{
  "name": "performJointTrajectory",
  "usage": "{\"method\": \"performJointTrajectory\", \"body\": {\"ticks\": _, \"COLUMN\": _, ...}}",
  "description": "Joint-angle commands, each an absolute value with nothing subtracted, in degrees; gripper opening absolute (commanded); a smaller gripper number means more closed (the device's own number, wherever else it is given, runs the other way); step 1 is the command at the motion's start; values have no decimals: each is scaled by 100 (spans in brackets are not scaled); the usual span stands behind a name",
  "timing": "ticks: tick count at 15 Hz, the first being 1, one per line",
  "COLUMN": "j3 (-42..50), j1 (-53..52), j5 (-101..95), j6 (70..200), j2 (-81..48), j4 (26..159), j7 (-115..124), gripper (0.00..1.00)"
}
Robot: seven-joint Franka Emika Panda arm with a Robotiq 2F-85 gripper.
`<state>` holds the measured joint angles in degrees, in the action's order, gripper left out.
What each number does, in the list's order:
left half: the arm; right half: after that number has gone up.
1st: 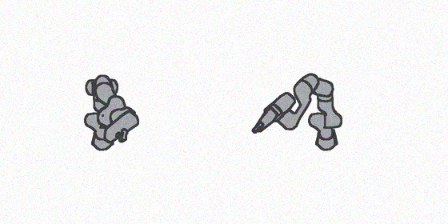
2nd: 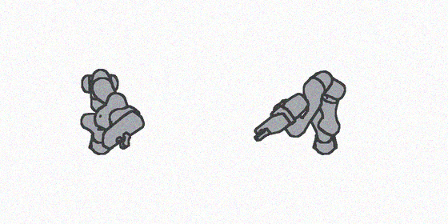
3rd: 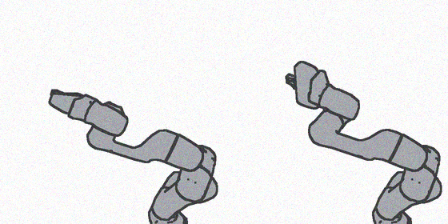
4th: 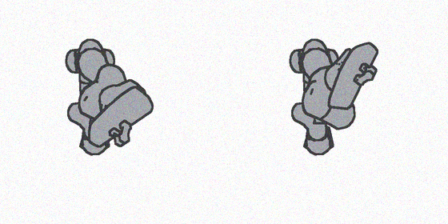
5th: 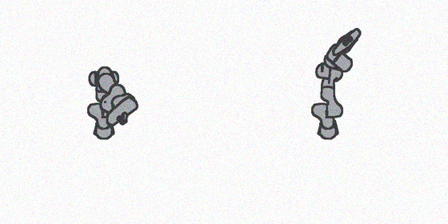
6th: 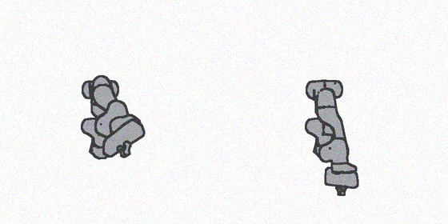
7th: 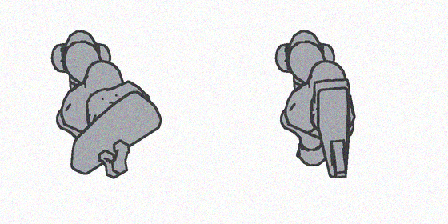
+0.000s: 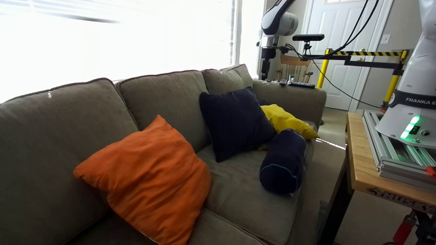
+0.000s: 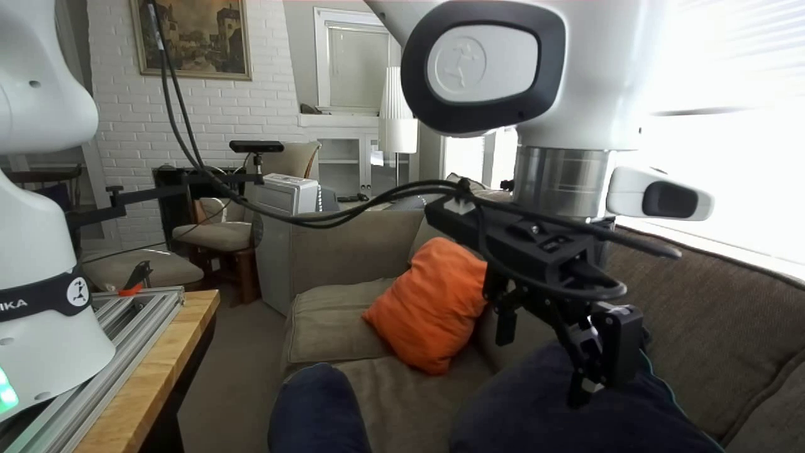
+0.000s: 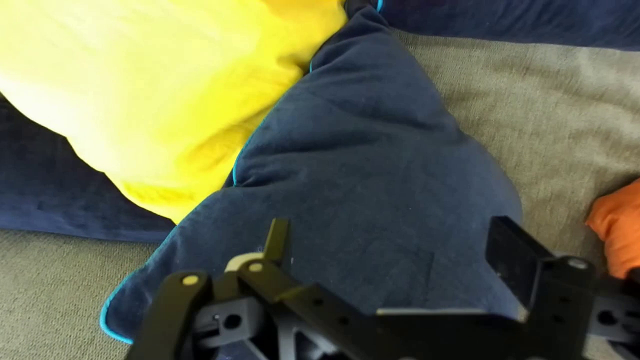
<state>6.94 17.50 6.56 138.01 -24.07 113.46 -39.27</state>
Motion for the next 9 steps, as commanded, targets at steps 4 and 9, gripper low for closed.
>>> {"method": "performJointTrajectory", "body": {"ticks": 4, "j3": 899, "j1": 1442, "j5": -277, "j6": 14842, "j2": -3053, "j4": 11398, "j7": -2726, "gripper": 100}}
{"method": "performJointTrajectory", "body": {"ticks": 9, "j3": 557, "j1": 1887, "j5": -158, "j6": 15695, "j2": -3376, "j4": 11398, "j7": -2887, "gripper": 100}}
